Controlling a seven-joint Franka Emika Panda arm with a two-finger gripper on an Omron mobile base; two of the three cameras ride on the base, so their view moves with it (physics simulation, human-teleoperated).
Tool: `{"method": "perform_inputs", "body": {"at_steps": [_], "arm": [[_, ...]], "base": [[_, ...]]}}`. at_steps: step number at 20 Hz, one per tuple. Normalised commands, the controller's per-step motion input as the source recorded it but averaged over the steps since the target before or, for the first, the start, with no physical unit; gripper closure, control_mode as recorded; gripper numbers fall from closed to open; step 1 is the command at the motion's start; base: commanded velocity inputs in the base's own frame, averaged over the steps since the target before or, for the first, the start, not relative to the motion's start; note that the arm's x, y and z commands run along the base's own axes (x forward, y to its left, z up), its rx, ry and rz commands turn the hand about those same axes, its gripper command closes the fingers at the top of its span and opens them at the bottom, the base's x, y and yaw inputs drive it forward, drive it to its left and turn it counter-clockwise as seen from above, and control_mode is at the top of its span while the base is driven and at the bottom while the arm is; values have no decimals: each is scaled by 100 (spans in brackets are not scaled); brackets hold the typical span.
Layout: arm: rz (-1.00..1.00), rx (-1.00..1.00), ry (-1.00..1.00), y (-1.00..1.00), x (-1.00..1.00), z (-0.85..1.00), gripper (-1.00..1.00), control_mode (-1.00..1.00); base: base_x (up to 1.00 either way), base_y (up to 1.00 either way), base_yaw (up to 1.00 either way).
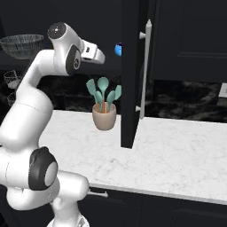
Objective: Gather all objects into one cabinet and sort the glasses and bowls to opposite sides.
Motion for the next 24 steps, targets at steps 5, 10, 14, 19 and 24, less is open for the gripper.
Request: {"method": "perform_inputs", "body": {"at_steps": [5, 10, 14, 19, 24], "arm": [[15, 0, 0, 42, -31, 0, -100, -100], [12, 0, 0, 31, -32, 4, -100, -100], [3, 0, -1, 16, -24, 20, -100, -100], [0, 0, -5, 15, -4, 29, -100, -100], [0, 0, -1, 21, 0, 4, -100, -100]], "base": [[0, 0, 0], [0, 0, 0], [0, 0, 0], [0, 0, 0], [0, 0, 0]]}}
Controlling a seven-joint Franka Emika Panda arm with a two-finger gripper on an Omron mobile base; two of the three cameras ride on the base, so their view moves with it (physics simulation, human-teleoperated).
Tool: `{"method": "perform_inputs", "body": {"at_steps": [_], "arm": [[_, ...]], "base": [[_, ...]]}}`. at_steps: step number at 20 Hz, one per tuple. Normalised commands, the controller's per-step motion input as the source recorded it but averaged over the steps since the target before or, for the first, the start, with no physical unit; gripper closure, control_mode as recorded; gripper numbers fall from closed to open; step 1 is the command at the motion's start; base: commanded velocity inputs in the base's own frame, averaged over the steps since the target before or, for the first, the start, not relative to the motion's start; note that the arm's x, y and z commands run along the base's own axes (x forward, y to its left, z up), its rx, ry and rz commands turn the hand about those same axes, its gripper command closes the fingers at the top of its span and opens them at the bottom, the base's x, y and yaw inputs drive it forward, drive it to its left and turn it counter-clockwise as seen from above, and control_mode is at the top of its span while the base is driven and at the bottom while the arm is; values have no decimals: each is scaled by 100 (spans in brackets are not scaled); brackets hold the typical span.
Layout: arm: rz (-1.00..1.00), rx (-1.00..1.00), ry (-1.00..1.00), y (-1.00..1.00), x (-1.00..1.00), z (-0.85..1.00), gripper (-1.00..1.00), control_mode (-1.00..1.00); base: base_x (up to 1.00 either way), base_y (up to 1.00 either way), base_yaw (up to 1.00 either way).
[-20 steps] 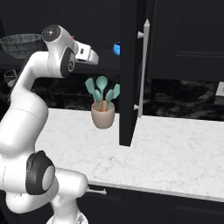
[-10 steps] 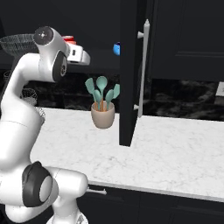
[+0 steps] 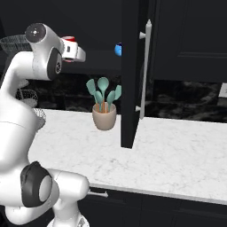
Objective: Gather all objects into one cabinet and sort the glasses and bowls to opposite sides.
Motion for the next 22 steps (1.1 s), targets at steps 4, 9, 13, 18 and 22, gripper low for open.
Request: {"method": "perform_inputs", "body": {"at_steps": [4, 9, 13, 18, 22], "arm": [[2, 0, 0, 24, 0, 0, -100, -100], [4, 0, 0, 9, 1, 0, -100, -100], [0, 0, 0, 0, 24, 0, -100, -100], [0, 0, 0, 0, 29, 0, -100, -100], [0, 0, 0, 0, 23, 0, -100, -100]], "base": [[0, 0, 0], [0, 0, 0], [0, 0, 0], [0, 0, 0], [0, 0, 0]]}}
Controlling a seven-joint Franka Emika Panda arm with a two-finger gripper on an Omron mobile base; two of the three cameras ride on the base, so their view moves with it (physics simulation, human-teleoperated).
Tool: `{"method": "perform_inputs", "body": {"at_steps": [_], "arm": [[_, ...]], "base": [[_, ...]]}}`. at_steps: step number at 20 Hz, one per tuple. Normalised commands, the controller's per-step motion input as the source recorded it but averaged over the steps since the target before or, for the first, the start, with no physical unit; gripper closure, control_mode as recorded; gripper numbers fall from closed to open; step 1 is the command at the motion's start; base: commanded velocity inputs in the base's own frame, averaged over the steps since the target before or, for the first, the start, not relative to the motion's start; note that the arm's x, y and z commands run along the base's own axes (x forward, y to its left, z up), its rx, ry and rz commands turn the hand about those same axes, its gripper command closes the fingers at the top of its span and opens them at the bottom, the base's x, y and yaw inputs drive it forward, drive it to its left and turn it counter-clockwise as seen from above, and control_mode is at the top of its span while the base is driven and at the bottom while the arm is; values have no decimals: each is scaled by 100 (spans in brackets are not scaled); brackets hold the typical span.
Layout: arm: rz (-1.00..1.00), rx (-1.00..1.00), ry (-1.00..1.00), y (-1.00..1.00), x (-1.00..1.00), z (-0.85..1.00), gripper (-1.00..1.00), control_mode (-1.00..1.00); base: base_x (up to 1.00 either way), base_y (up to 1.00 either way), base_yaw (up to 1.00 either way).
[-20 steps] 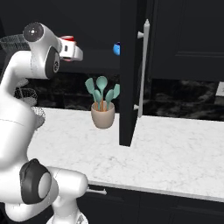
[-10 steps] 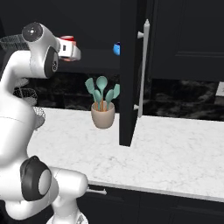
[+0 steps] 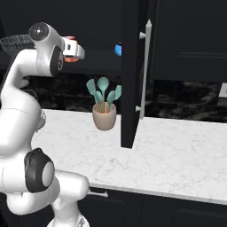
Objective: Gather all objects into one cabinet and sort the glasses and bowls to opposite sides.
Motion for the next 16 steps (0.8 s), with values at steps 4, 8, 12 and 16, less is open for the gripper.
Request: {"method": "perform_inputs", "body": {"at_steps": [4, 8, 12, 16], "arm": [[0, 0, 0, 2, 18, 0, -100, -100], [0, 0, 0, 0, 15, -1, -100, -100], [0, 0, 0, 0, 12, 0, -100, -100], [0, 0, 0, 0, 6, 0, -100, -100]], "base": [[0, 0, 0], [0, 0, 0], [0, 0, 0], [0, 0, 0]]}}
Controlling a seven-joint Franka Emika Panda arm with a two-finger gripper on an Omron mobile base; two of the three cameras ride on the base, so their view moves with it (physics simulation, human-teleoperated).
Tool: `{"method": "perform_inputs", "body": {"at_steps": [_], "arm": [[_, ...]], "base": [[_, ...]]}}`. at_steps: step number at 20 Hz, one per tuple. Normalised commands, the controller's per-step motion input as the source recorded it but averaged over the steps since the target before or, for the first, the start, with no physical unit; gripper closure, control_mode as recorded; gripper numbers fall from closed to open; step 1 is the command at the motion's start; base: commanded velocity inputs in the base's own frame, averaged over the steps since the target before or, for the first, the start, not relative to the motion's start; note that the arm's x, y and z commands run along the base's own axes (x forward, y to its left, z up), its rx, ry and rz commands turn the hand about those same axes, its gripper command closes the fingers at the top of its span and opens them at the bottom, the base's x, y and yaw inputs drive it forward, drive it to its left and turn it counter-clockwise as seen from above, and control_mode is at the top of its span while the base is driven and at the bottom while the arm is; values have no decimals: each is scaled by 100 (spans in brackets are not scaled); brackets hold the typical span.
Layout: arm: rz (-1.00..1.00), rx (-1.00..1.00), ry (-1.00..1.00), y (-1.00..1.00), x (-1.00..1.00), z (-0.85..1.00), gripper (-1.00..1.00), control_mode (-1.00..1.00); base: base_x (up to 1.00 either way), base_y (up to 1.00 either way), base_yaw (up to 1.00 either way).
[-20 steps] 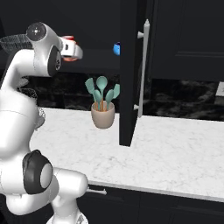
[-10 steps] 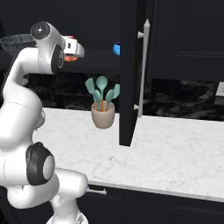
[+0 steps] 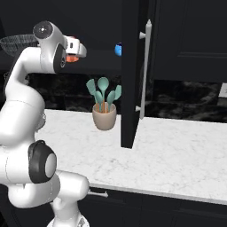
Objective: Gather all objects into one cabinet and sort the glasses and bowls to opposite sides.
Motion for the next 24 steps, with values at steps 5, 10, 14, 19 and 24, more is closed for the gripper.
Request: {"method": "perform_inputs", "body": {"at_steps": [5, 10, 14, 19, 24], "arm": [[1, 0, 0, 0, 2, 0, -100, -100], [0, 0, 0, 1, 20, 0, -100, -100], [0, 0, 0, 0, 38, 0, -100, -100], [0, 0, 2, 0, 20, 0, -100, -100], [0, 0, 5, 4, 9, 0, -100, -100]], "base": [[0, 0, 0], [0, 0, 0], [0, 0, 0], [0, 0, 0], [0, 0, 0]]}}
